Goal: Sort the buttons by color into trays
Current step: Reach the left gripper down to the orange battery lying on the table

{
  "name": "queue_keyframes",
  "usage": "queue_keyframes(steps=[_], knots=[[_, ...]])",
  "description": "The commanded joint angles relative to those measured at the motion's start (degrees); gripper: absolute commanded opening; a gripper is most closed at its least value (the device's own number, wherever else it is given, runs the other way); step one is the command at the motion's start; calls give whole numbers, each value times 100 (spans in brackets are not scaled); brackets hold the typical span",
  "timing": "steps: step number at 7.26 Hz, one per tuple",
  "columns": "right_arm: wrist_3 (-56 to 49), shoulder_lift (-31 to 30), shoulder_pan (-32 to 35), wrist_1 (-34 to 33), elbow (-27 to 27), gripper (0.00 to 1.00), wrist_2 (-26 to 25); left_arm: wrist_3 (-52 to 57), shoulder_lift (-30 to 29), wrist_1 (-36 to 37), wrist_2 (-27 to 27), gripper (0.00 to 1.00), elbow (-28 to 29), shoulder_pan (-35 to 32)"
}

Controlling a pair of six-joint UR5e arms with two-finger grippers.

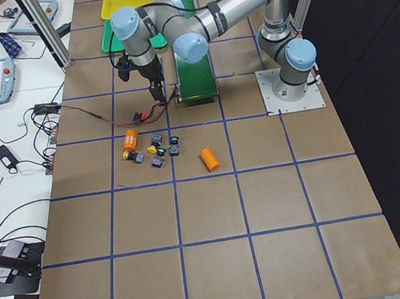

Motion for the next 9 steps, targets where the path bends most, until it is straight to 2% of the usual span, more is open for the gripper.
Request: queue_keyframes(steps=[1,2,3,4,6,8,9], knots=[[-23,-22,0,-28,75,100,-10,1437,-212,449,-6,100,-539,1179],[38,-92,0,59,75,100,-28,2443,-421,475,-6,100,-864,1628],[38,-145,0,43,110,100,-10,3080,-562,1172,20,100,-1154,1972],[4,-137,0,-1,189,100,-19,3956,-642,1379,255,100,-1366,2036],[-23,-111,-9,-81,251,100,16,4446,-774,2001,345,100,-1849,2115],[29,-224,-9,16,251,100,-28,5392,-915,3142,328,100,-2306,2195],[12,-199,-9,-10,260,100,-28,5728,-924,3678,319,72,-2491,2204]])
